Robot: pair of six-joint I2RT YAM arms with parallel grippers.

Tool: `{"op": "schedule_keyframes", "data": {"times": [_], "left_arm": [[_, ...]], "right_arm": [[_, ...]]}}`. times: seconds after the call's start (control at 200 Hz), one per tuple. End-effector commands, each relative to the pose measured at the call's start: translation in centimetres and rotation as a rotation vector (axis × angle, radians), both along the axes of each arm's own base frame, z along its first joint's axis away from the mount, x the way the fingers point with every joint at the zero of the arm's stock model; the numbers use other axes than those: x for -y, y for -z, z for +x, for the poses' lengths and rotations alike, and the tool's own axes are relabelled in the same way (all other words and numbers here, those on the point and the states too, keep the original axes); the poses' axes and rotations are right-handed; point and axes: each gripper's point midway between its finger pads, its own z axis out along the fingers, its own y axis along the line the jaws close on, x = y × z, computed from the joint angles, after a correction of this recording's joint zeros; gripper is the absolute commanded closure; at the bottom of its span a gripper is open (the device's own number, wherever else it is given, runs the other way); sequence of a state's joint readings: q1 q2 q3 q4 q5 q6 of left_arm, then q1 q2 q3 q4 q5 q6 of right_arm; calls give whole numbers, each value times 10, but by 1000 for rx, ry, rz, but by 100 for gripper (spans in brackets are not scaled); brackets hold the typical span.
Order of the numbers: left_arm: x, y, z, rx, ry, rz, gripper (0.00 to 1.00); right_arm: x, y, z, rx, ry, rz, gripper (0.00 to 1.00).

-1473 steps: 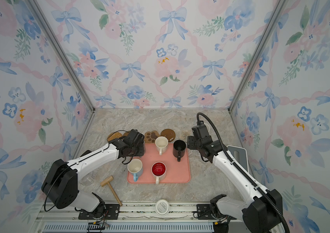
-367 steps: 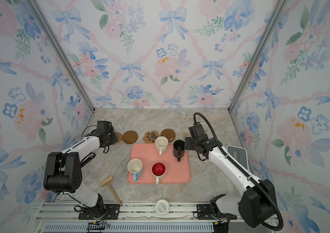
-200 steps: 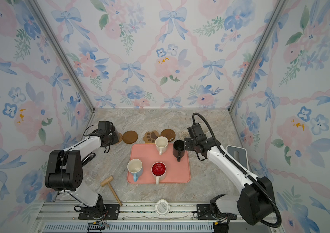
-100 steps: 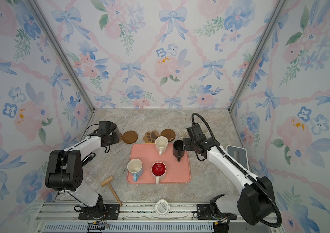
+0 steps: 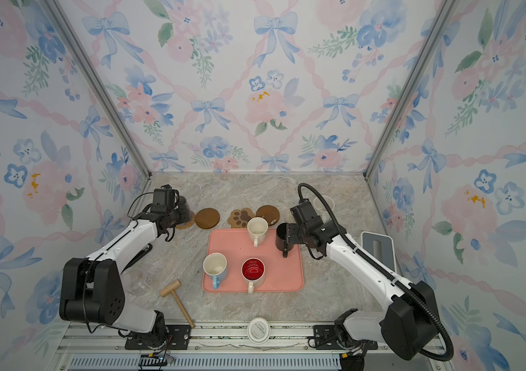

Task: Place cups on coasters
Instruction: Place the cup on the coaster, then pick up the cup from the tray.

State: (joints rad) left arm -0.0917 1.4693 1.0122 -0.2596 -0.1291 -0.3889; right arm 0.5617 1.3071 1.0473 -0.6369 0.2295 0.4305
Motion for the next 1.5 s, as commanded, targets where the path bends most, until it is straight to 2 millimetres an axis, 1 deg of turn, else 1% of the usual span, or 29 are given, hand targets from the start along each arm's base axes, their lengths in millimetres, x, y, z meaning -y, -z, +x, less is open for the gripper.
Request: {"op": "schedule_keyframes", "data": {"times": [0.0,0.145,0.295,0.33,0.535,0.615,0.705,0.8,1.175,1.495], "left_arm": [[17,-13,-9,25,45,-21,51],[46,-26,-16,57,119,-46,51],[70,-36,-25,82,176,-70,51],[75,-39,-27,89,192,-72,51],[97,-62,-33,144,260,-90,50],[104,-69,-35,159,279,-93,49],[111,-71,-37,162,309,-97,48],[113,-70,-39,162,321,-97,48],[117,-80,-44,188,341,-100,48],[116,-86,-48,205,343,-99,46]], "right_arm": [[-6,-5,-9,-2,4,5,26],[-18,8,-16,-39,-10,-3,27],[-18,25,-21,-86,29,-8,30],[-21,28,-22,-90,31,2,30],[-33,48,-31,-136,24,-19,32],[-36,55,-33,-155,47,-17,32],[-38,62,-32,-166,51,-23,33],[-39,67,-30,-173,56,-32,34],[-39,79,-20,-188,72,-58,45],[-38,83,-8,-196,80,-46,50]]}}
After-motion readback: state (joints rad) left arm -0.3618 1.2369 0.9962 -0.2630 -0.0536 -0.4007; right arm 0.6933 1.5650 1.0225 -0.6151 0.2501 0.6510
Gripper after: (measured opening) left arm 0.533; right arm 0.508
